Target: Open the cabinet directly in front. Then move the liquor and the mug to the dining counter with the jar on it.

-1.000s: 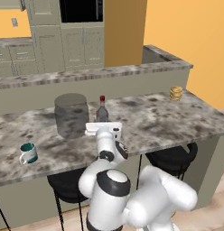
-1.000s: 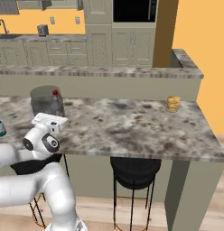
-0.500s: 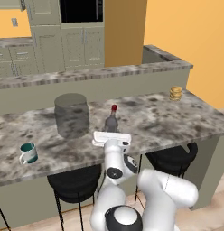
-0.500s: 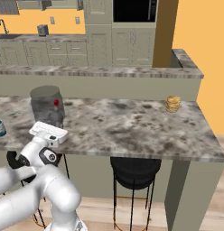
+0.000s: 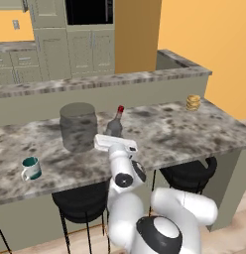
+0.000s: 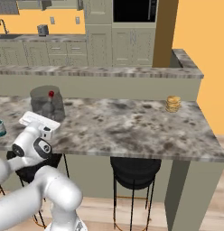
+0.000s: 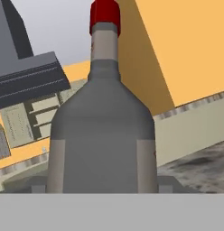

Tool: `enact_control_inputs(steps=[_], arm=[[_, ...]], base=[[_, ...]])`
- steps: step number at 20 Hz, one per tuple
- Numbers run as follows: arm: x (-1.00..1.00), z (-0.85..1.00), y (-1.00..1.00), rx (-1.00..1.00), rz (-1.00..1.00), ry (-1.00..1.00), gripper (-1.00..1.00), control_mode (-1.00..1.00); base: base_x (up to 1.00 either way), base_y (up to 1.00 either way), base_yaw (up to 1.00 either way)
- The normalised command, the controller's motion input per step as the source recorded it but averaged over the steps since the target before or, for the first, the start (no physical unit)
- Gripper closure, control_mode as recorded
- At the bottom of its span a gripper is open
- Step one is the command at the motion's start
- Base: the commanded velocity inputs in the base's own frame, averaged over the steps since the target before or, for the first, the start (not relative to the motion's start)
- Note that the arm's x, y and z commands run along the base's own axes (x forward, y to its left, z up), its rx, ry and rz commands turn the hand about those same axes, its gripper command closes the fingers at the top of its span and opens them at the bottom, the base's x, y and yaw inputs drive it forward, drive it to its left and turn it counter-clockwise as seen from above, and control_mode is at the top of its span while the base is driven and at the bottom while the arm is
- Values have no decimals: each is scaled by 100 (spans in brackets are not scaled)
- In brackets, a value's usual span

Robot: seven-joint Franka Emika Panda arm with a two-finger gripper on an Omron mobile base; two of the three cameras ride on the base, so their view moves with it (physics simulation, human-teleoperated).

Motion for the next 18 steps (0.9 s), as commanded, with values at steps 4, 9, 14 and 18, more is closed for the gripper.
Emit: enact_control_inputs(steps=[4,9,14,18], arm=[[40,-51,-3,0,5,-10,100,-100],[-1,50,-26,19,27,-7,100,-100],[-76,100,-22,14,27,16,100,-100],[-77,100,-8,1,23,35,100,-100]], base=[[0,0,0],[0,0,0],[0,0,0],[0,0,0]])
